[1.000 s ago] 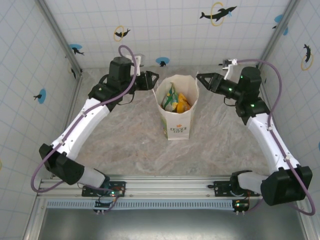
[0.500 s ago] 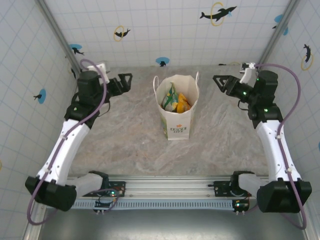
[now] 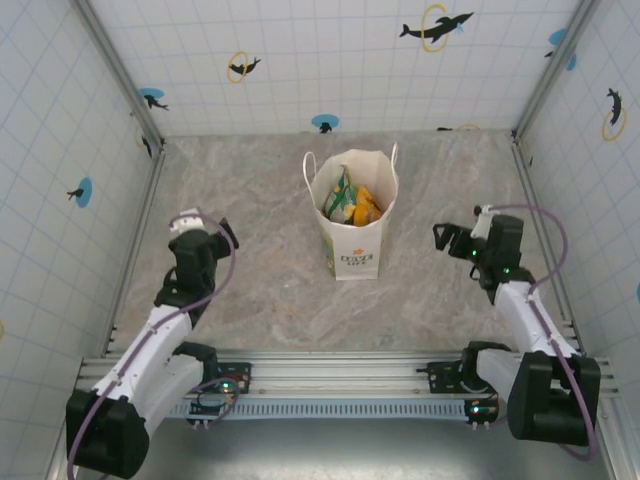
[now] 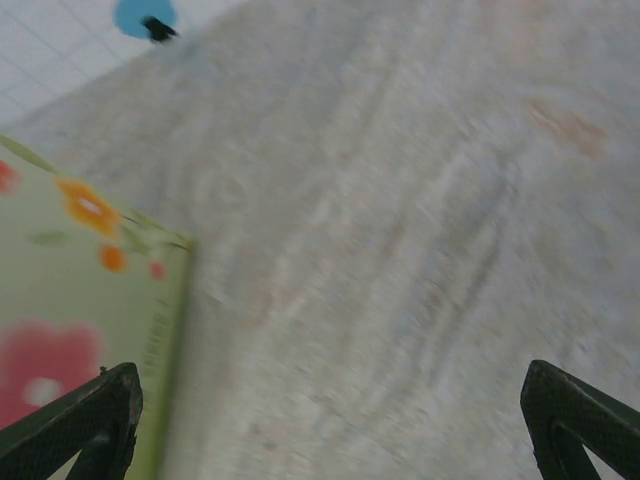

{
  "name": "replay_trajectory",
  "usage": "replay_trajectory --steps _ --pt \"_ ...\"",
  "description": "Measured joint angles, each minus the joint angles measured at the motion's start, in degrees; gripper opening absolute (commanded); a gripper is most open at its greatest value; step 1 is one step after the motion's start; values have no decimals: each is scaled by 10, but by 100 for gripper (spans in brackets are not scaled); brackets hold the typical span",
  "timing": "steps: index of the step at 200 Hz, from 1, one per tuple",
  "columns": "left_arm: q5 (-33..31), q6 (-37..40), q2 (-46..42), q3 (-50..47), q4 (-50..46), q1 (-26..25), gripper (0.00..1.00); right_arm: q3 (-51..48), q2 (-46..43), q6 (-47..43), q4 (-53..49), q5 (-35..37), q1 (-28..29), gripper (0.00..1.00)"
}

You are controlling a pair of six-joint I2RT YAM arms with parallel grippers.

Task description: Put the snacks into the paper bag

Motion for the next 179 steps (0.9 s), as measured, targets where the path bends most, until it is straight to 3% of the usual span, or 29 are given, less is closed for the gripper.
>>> replay_trajectory --steps 56,99,137,163,179 --pt "-49 81 47 -192 220 0 98 -175 20 -47 215 80 -3 100" --pt "-45 98 104 -205 369 16 98 -241 79 -70 420 95 -3 100" --pt "-10 137 222 -205 577 33 98 -240 177 -91 586 97 12 100" --pt "18 166 365 -204 737 45 98 -240 268 -108 675 106 30 100" --pt "21 165 426 -205 765 67 98 -241 291 -112 684 113 31 100"
